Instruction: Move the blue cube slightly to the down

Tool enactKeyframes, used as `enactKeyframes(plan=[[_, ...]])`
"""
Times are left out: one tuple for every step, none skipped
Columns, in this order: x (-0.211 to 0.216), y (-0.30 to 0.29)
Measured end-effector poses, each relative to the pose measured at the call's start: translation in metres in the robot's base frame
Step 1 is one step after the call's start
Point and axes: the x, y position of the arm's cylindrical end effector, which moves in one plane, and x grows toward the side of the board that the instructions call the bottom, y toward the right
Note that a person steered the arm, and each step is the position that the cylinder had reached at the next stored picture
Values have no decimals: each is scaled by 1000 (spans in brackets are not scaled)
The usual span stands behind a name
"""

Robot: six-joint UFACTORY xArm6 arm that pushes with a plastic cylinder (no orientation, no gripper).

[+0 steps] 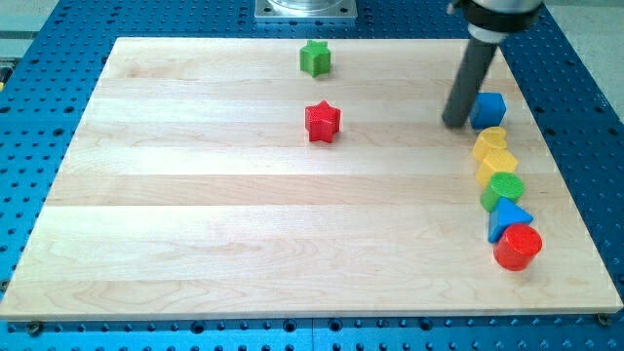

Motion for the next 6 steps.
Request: enactKeyframes(plan=[[-27,23],[-14,57],[-12,67],[-11,67],[-7,63],[-6,63]])
